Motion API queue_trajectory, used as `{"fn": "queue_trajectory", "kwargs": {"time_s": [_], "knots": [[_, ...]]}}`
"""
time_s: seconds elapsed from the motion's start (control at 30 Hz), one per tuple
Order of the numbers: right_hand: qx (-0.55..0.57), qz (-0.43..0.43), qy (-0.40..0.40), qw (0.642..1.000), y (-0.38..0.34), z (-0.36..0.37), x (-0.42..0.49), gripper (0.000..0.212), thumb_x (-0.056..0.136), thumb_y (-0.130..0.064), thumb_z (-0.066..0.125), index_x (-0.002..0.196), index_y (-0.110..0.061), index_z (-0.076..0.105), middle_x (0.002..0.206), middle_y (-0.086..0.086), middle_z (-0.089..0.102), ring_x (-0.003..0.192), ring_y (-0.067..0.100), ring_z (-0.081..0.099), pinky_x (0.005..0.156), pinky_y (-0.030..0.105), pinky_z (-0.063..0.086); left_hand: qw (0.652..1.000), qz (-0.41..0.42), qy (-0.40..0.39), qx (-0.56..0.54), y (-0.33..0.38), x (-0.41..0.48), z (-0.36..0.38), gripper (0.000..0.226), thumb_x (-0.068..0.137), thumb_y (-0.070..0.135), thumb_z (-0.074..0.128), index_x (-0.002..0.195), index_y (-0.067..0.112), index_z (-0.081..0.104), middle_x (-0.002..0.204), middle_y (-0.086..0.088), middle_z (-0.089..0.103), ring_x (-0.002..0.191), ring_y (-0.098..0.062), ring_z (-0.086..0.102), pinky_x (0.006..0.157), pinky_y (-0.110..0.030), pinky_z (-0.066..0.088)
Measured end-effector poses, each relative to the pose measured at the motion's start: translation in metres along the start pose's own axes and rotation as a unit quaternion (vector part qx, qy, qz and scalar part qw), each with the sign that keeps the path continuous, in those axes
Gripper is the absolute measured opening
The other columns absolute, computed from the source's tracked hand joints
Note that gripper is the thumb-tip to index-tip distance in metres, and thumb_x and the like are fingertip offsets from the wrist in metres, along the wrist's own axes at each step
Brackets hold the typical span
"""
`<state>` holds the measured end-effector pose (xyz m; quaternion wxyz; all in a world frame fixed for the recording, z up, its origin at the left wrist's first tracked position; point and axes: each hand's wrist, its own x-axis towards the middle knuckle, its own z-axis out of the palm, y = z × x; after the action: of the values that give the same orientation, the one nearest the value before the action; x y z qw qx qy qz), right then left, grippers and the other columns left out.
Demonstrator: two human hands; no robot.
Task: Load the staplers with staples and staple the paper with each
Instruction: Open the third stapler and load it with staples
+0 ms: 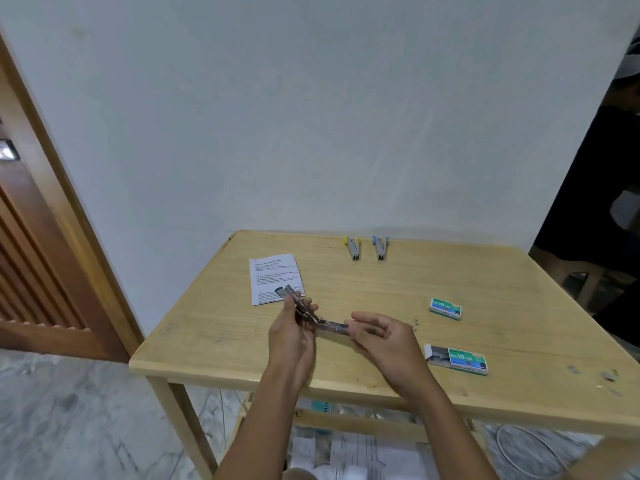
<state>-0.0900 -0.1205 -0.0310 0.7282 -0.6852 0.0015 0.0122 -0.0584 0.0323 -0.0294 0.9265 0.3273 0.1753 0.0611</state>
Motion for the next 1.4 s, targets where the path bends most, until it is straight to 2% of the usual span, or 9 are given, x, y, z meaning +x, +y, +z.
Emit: {"fn": "queue_trajectory", "kwargs": {"time_s": [0.13,0.23,0.33,0.53,0.7,0.9,1.1,1.3,1.4], "knots": [[-0.082,0.008,-0.064,0.995,-0.005,-0.004,-0.012,0.032,0.082,-0.007,0.077,0.11,-0.019,0.069,0.106,0.003,0.073,0.092,0.009,0.071,0.077,0.023,0.058,0.999,-0.02,-0.007,-0.033,0.001,0.001,0.0,0.031,0.101,0.033,0.045,0.104,0.006,0.061,0.083,-0.005,0.064,0.081,-0.018,0.063,0.086,-0.04,0.05],[-0.191,-0.002,-0.116,0.975,-0.015,0.0,-0.016,0.032,0.085,-0.012,0.073,0.116,-0.018,0.068,0.1,-0.003,0.071,0.081,-0.001,0.068,0.067,0.011,0.052,0.997,-0.04,-0.036,-0.052,0.003,0.002,-0.003,0.031,0.101,0.039,0.044,0.099,0.012,0.06,0.07,-0.001,0.055,0.062,-0.015,0.053,0.061,-0.032,0.046],[-0.228,-0.024,-0.114,0.967,-0.026,0.009,-0.014,0.027,0.089,-0.02,0.07,0.116,-0.021,0.068,0.101,-0.002,0.071,0.082,0.002,0.065,0.062,0.006,0.047,0.995,-0.062,-0.064,-0.036,0.005,0.004,-0.006,0.031,0.101,0.042,0.045,0.099,0.013,0.056,0.061,0.002,0.044,0.046,-0.009,0.037,0.045,-0.022,0.036],[-0.365,-0.183,-0.05,0.911,-0.027,0.029,0.013,0.032,0.096,-0.033,0.056,0.128,-0.036,0.059,0.109,-0.022,0.061,0.094,-0.001,0.06,0.083,0.026,0.052,0.987,-0.098,-0.117,0.048,0.004,0.002,-0.004,0.034,0.103,0.038,0.04,0.104,0.006,0.05,0.054,0.0,0.04,0.036,-0.007,0.033,0.035,-0.019,0.031],[-0.455,-0.24,-0.053,0.856,-0.026,0.042,0.024,0.036,0.097,-0.037,0.049,0.133,-0.042,0.052,0.117,-0.02,0.057,0.085,0.004,0.062,0.079,0.031,0.053,0.983,-0.102,-0.125,0.083,0.002,0.003,-0.006,0.039,0.102,0.04,0.043,0.091,0.004,0.055,0.045,0.0,0.039,0.034,-0.006,0.032,0.033,-0.018,0.03],[-0.48,-0.272,-0.04,0.833,-0.027,0.044,0.032,0.033,0.098,-0.036,0.049,0.13,-0.034,0.057,0.112,-0.015,0.06,0.088,0.007,0.061,0.076,0.03,0.052,0.984,-0.087,-0.115,0.102,0.002,0.003,-0.003,0.034,0.102,0.036,0.045,0.098,0.004,0.056,0.047,0.001,0.036,0.034,-0.006,0.031,0.032,-0.018,0.027],[-0.466,-0.284,-0.025,0.838,-0.02,0.045,0.032,0.019,0.096,-0.031,0.053,0.11,-0.029,0.066,0.102,-0.016,0.062,0.08,0.004,0.059,0.071,0.026,0.05,0.984,-0.086,-0.113,0.105,0.001,0.002,-0.004,0.041,0.102,0.038,0.044,0.083,0.004,0.057,0.045,0.0,0.034,0.035,-0.008,0.031,0.034,-0.019,0.029],[-0.364,-0.286,-0.014,0.886,-0.006,0.047,0.021,0.009,0.095,-0.026,0.056,0.097,-0.023,0.064,0.095,-0.014,0.06,0.068,0.005,0.066,0.065,0.031,0.058,0.983,-0.111,-0.096,0.111,0.004,0.0,-0.001,0.041,0.101,0.039,0.046,0.081,0.005,0.057,0.048,-0.001,0.033,0.036,-0.009,0.032,0.035,-0.02,0.033],[-0.355,-0.3,-0.009,0.885,-0.005,0.046,0.018,0.004,0.093,-0.025,0.058,0.093,-0.023,0.062,0.094,-0.013,0.06,0.076,0.007,0.066,0.066,0.033,0.057,0.983,-0.111,-0.1,0.109,0.005,-0.002,-0.002,0.039,0.099,0.041,0.049,0.093,0.004,0.057,0.057,-0.007,0.052,0.045,-0.013,0.047,0.04,-0.023,0.045]]}}
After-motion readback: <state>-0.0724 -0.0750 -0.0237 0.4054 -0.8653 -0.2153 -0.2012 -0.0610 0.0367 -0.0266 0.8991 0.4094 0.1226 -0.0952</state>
